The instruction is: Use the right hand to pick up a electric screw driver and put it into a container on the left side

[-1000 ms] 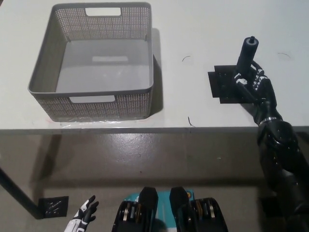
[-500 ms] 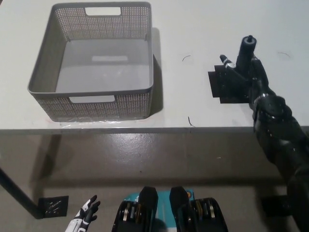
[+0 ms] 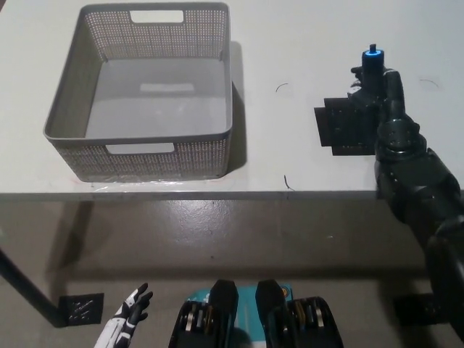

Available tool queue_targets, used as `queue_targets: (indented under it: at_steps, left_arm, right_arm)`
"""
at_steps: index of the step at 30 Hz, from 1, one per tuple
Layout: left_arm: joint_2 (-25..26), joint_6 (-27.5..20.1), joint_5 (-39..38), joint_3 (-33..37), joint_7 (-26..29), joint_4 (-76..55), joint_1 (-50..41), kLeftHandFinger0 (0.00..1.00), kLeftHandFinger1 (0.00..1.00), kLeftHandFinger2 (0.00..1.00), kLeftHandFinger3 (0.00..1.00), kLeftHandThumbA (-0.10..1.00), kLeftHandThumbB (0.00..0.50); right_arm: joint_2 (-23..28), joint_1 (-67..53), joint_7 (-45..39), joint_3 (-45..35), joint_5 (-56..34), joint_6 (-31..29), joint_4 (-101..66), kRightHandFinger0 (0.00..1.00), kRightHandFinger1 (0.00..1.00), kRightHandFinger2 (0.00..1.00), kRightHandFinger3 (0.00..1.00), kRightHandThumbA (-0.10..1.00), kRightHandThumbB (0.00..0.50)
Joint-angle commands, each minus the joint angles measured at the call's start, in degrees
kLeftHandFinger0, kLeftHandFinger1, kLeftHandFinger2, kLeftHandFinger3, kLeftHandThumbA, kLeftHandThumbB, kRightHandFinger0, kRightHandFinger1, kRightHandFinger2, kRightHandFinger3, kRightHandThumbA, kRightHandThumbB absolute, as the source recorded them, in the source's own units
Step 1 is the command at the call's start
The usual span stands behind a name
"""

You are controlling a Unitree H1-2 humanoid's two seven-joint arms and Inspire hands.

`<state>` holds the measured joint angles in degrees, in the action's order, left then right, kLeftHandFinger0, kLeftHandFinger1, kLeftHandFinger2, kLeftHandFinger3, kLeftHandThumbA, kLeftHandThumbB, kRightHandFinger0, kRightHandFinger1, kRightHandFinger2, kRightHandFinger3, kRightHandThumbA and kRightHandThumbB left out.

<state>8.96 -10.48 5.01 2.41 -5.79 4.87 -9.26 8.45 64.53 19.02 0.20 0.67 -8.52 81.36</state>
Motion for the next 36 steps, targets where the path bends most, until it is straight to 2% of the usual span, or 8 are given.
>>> queue_targets:
  at_steps: [1, 3, 8, 16, 27, 31, 33, 36]
  left_arm:
    - [1.2, -1.6, -0.1, 0.2, -0.8, -1.4, 0.3, 1.0, 1.0, 1.0, 1.0, 1.0, 0.158]
    - [1.2, -2.0, -0.5, 0.1, -0.8, -1.0, 0.4, 1.0, 1.0, 1.0, 1.0, 1.0, 0.142]
    - [1.0, -2.0, -1.0, 0.1, -0.8, -0.8, 0.2, 1.0, 1.0, 1.0, 1.0, 1.0, 0.128]
    - [0.9, -2.5, -0.9, 0.1, -0.7, 0.1, 0.5, 1.0, 1.0, 1.0, 1.0, 1.0, 0.119]
    - [1.1, -3.1, -1.3, 0.1, -1.1, 1.2, 0.3, 1.0, 1.0, 1.0, 1.0, 1.0, 0.091]
    - [1.0, -2.9, -1.0, 0.2, -0.9, 0.9, -0.3, 1.0, 1.0, 1.0, 1.0, 1.0, 0.077]
    - [1.1, -3.5, -1.0, 0.3, -1.0, 1.2, -0.5, 1.0, 1.0, 1.0, 1.0, 1.0, 0.066]
    - [1.0, -3.2, -1.4, 0.2, -1.1, 1.0, -1.1, 1.0, 1.0, 1.0, 1.0, 1.0, 0.07]
  right_arm:
    - [0.6, 2.7, 4.2, 0.0, 0.9, -0.6, -0.7, 0.01, 0.36, 0.78, 0.72, -0.1, 0.157]
    - [0.7, 2.4, 4.3, -0.2, 0.6, -1.4, -0.8, 0.0, 0.26, 0.77, 0.69, -0.1, 0.154]
    - [0.6, 2.8, 5.9, -0.3, 0.6, -2.0, -1.2, 0.0, 0.39, 0.78, 0.76, -0.1, 0.15]
    - [-0.8, 5.9, 6.2, 0.3, 1.3, -7.0, -3.7, 0.0, 0.19, 0.65, 0.66, -0.1, 0.145]
    - [-5.5, 11.1, 8.3, 1.1, 3.0, -5.1, -11.8, 0.0, 0.15, 0.61, 0.66, -0.1, 0.148]
    - [-7.1, 11.9, 10.3, 2.7, 4.9, -3.8, -13.3, 0.36, 0.18, 0.56, 0.66, -0.1, 0.171]
    - [-8.1, 12.1, 8.4, 1.9, 3.5, -4.7, -13.9, 0.02, 0.17, 0.62, 0.69, -0.1, 0.148]
    - [-9.6, 12.7, 7.7, 1.8, 3.2, -4.0, -14.5, 0.0, 0.23, 0.72, 0.7, -0.1, 0.137]
